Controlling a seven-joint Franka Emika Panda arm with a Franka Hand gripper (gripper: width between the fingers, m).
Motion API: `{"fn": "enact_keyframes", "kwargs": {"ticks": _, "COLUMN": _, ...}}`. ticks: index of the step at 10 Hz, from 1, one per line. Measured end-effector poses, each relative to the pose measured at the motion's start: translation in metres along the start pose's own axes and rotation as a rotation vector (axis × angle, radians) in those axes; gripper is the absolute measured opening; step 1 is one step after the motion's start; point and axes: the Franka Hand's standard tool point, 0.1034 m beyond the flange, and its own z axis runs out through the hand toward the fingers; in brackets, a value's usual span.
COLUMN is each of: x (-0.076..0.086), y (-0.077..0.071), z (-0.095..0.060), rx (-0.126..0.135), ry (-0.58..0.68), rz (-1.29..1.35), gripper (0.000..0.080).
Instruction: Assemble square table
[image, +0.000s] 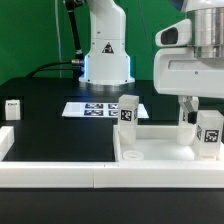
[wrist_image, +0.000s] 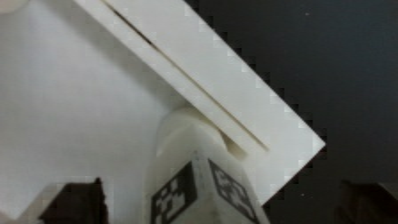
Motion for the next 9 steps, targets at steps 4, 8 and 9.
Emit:
{"fn": "enact_keyframes", "kwargs": {"ticks": 4, "x": 0.021, "y": 0.01, "z": -0.006, "rx": -0.012, "ry": -0.005, "rz": -0.498, "gripper": 0.0649}}
{"fn": "enact_keyframes", "kwargs": {"ticks": 8, "x": 0.02, "y": 0.01, "z": -0.006, "rx": -0.011, "ry": -0.005, "rz": -0.36, "gripper": 0.0295}}
{"fn": "enact_keyframes", "kwargs": {"ticks": 9, "x": 0.02, "y": 0.01, "z": -0.005, "rx": -0.011, "ry": -0.005, "rz": -0.295, "gripper": 0.0295}}
